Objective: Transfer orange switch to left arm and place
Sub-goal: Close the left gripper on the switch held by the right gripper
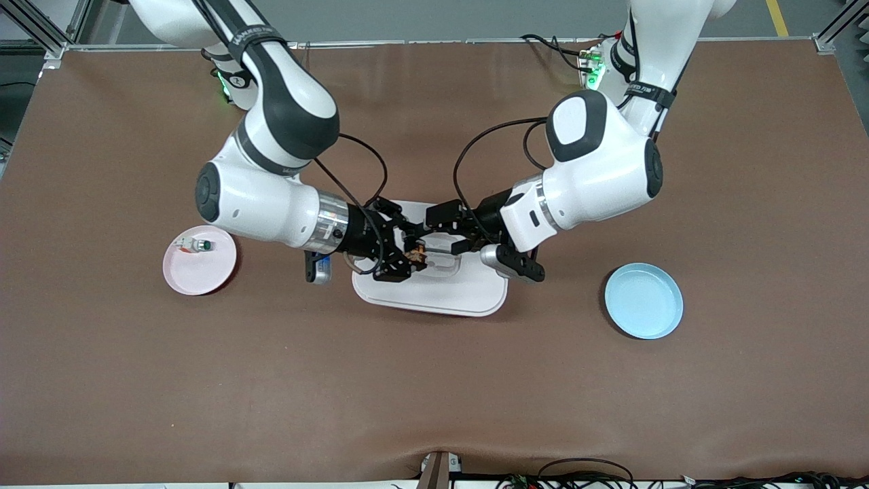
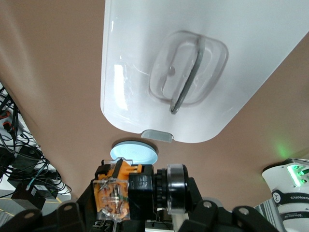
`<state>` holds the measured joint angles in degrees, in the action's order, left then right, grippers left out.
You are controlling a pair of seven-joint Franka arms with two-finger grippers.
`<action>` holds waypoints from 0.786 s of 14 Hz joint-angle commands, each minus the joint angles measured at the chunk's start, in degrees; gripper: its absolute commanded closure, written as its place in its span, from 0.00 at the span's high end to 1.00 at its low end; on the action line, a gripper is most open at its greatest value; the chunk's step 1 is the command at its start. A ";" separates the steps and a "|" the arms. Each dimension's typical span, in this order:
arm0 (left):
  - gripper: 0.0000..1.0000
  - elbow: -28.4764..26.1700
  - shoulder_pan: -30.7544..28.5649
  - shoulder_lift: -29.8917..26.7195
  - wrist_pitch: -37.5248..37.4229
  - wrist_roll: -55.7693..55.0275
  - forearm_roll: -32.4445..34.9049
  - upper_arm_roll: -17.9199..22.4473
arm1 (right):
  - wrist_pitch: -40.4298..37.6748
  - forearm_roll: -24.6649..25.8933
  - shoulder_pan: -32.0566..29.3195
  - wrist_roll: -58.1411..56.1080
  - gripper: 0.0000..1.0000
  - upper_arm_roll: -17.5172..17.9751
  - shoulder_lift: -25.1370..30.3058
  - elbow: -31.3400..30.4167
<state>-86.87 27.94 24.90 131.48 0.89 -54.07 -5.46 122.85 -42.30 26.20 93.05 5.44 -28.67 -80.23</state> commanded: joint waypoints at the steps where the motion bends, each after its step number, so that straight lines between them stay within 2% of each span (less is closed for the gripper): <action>1: 1.00 0.83 0.01 0.94 0.71 1.13 -1.13 0.36 | 0.46 -1.21 1.92 3.80 0.00 -0.52 -1.21 2.70; 9: 1.00 0.83 -0.25 1.56 0.89 2.71 -1.22 0.19 | 3.36 -1.30 4.12 7.23 0.00 -0.52 -1.21 2.71; 11: 0.61 0.83 -0.34 1.56 0.89 2.97 -1.13 0.19 | 3.36 -2.17 4.12 7.23 0.00 -0.52 -1.21 2.79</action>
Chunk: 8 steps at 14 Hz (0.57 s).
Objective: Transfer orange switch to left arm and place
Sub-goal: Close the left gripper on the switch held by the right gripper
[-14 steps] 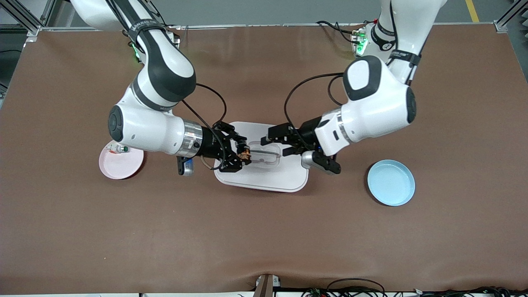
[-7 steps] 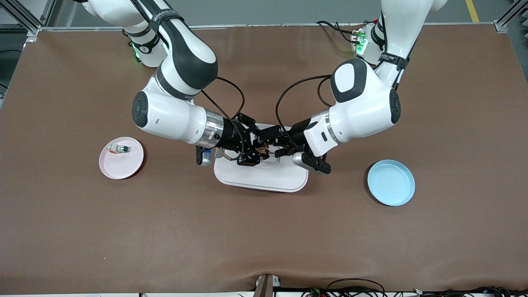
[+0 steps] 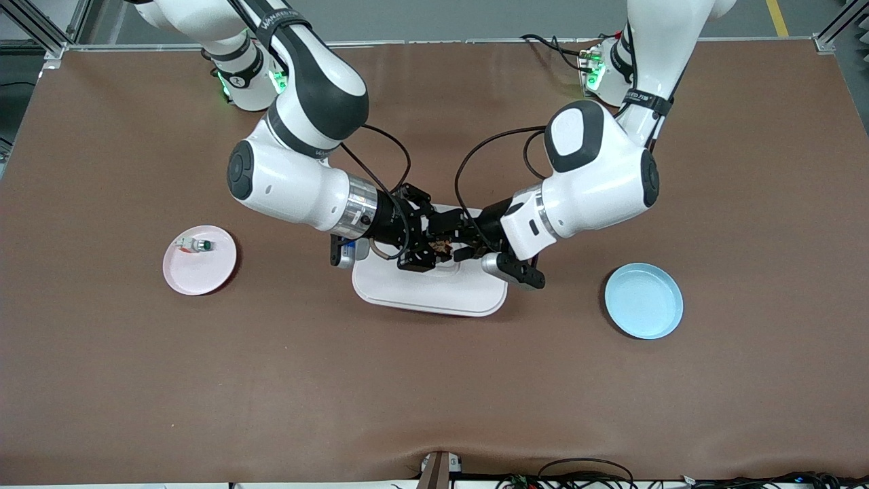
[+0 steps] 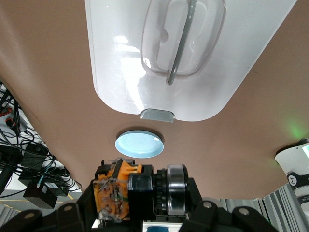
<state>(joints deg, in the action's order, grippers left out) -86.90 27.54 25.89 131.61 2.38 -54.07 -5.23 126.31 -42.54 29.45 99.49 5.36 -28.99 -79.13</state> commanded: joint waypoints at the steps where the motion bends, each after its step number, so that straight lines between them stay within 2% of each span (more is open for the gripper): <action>1: 0.42 0.85 -0.03 0.65 0.75 2.62 -1.04 -0.04 | -0.09 -2.63 0.87 0.79 0.00 -0.43 -0.90 1.70; 3: 0.12 0.85 -0.12 0.82 0.75 5.09 -1.13 -0.04 | -0.09 -2.64 1.05 0.79 0.00 -0.43 -0.90 1.61; 4: 0.00 0.85 -0.12 0.74 0.66 5.18 -1.13 0.04 | -0.09 -2.72 1.05 0.79 0.00 -0.43 -0.90 1.70; 8: 0.00 0.76 -0.38 0.74 0.49 5.27 -1.13 -0.04 | 0.08 -2.99 1.14 0.79 0.00 -0.43 -0.90 1.70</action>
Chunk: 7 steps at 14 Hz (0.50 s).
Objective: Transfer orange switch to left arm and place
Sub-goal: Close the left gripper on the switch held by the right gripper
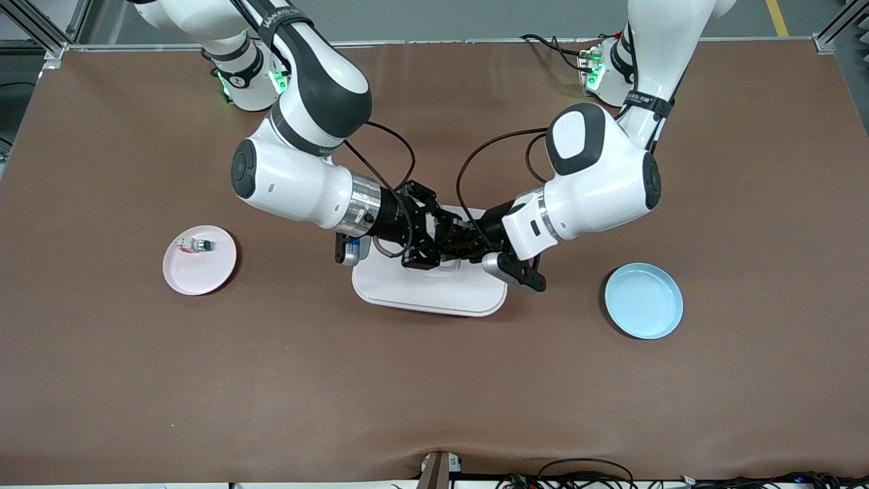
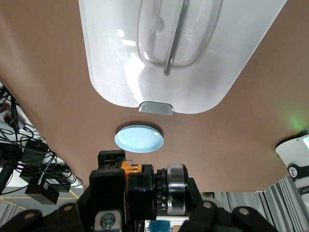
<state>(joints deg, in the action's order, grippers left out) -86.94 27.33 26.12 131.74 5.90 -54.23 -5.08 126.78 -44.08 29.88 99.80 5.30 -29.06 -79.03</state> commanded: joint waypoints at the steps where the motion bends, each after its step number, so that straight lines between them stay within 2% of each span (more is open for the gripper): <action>1: 0.00 0.81 -0.17 0.51 0.18 1.75 -0.97 -0.19 | -0.39 -1.45 0.71 0.49 0.00 -0.38 -0.82 1.60; 4: 0.00 0.72 -0.26 0.51 0.18 1.66 -0.97 -0.19 | -0.39 -1.45 0.71 0.40 0.00 -0.38 -1.08 1.60; 5: 0.00 0.72 -0.26 0.43 0.09 1.66 -0.97 -0.10 | -0.39 -1.45 0.71 0.31 0.41 -0.38 -1.08 1.60; 6: 0.00 0.72 -0.26 0.34 0.09 1.66 -0.97 -0.10 | -0.39 -1.36 0.71 0.31 0.95 -0.38 -1.34 1.60; 7: 0.00 0.63 -0.26 0.25 0.09 1.57 -0.97 -0.10 | -0.31 -1.36 0.79 0.22 1.00 -0.38 -1.43 1.60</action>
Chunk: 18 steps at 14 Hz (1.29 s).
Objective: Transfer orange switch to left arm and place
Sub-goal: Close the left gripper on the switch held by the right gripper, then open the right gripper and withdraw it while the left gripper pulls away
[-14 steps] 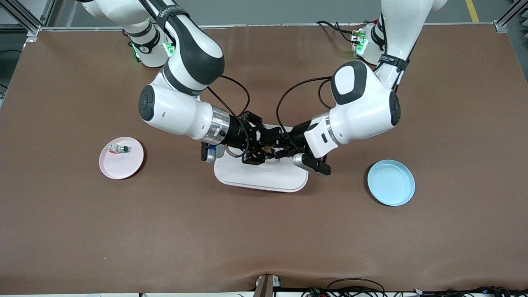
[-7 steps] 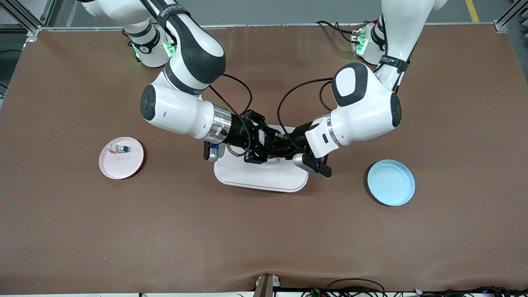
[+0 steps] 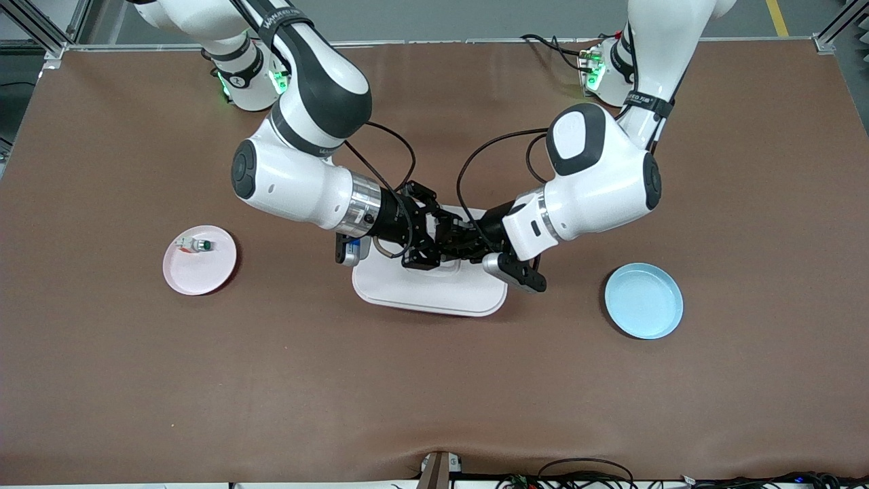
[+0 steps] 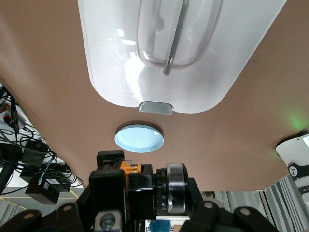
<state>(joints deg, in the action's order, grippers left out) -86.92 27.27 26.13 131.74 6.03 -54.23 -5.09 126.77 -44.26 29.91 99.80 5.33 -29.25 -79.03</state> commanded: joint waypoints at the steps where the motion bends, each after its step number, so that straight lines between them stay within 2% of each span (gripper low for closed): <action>1: 0.00 0.53 -0.29 0.06 0.01 1.44 -0.96 -0.10 | -0.12 -1.18 0.85 0.22 1.00 -0.49 -1.25 1.86; 6: 0.00 0.44 -2.39 -1.35 -3.59 1.35 -0.08 -0.10 | -0.29 -0.92 0.51 -0.39 1.00 -0.58 -1.60 2.30; 11: 0.00 0.26 -6.69 -3.80 -11.39 2.57 0.27 0.25 | -1.09 -0.48 -1.43 -4.68 1.00 -0.84 -1.60 2.30; 13: 0.00 0.70 -9.77 -5.73 -15.70 2.76 5.07 0.17 | -1.87 1.27 -2.13 -10.90 1.00 -0.84 -1.51 2.30; 15: 0.00 0.79 -13.10 -8.72 -20.53 2.76 10.70 0.17 | -5.20 6.01 -2.22 -18.89 1.00 -0.84 -1.51 2.39; 18: 0.00 2.10 -17.94 -11.19 -29.58 2.93 17.56 0.17 | -8.81 7.34 -3.97 -28.84 1.00 -0.93 -1.25 2.30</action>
<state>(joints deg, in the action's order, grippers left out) -85.17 11.60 17.01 107.10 8.16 -40.53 -4.79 120.78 -38.13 27.64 76.67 3.92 -29.79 -78.55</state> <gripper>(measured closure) 0.643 0.000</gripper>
